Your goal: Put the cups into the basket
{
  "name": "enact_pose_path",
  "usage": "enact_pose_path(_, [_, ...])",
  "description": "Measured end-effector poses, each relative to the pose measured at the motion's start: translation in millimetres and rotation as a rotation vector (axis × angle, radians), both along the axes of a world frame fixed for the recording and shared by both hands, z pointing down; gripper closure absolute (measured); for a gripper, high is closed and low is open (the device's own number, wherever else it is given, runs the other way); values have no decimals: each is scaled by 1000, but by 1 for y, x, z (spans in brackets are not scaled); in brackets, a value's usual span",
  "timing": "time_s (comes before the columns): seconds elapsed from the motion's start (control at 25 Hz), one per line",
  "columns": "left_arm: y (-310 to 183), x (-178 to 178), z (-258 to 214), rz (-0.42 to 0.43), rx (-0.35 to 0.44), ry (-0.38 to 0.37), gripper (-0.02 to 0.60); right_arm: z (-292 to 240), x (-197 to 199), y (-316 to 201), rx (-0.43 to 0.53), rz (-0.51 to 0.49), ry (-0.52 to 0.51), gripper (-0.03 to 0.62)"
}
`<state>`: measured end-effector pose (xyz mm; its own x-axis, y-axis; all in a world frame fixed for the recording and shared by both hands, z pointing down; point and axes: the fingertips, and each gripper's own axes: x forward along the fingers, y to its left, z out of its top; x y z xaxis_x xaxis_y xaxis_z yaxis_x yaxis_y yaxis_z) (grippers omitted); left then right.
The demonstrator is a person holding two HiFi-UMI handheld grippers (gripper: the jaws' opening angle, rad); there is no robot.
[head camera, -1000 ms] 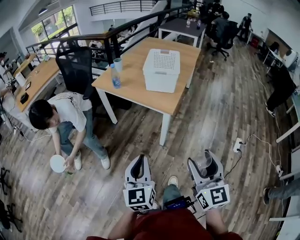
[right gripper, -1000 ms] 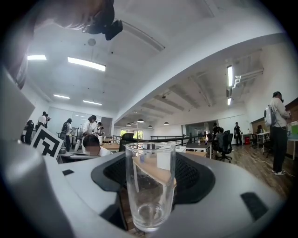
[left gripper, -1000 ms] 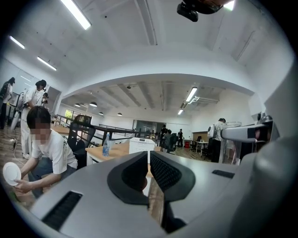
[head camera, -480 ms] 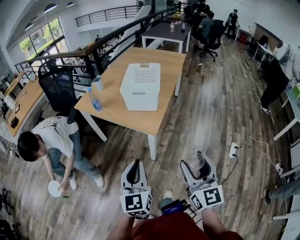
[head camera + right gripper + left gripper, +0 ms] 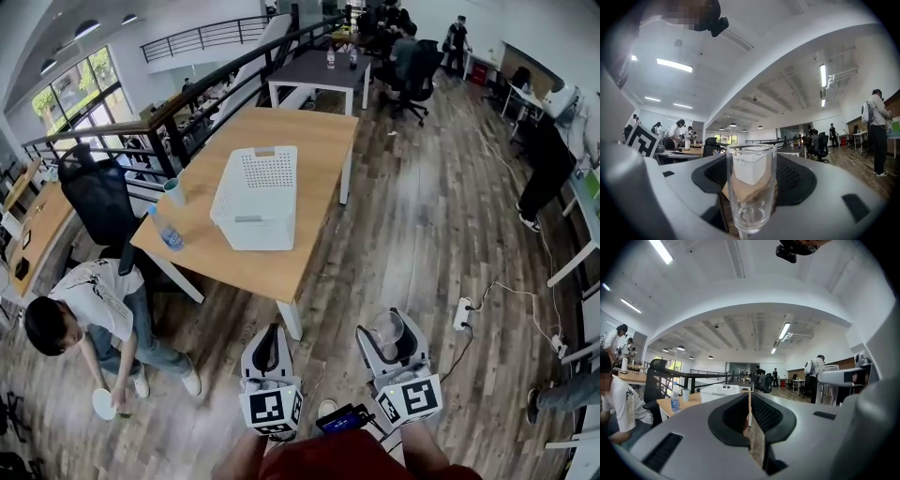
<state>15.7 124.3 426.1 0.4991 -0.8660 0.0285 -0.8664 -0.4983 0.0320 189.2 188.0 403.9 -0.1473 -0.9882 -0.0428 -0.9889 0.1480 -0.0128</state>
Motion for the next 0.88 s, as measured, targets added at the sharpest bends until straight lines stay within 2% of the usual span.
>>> enact_pose_path(0.2, [-25,25,-4,-10,9,-2,560,2,28,-26,0,-8,-6,310])
enact_pose_path(0.44, [-51,25,-10,-64,20,-4,560,-2,30,-66,14,-65,-6,310])
enact_pose_path(0.88, [-118,7,-6,-73,20,32,560,-4,1,-135,17,-98,34,310])
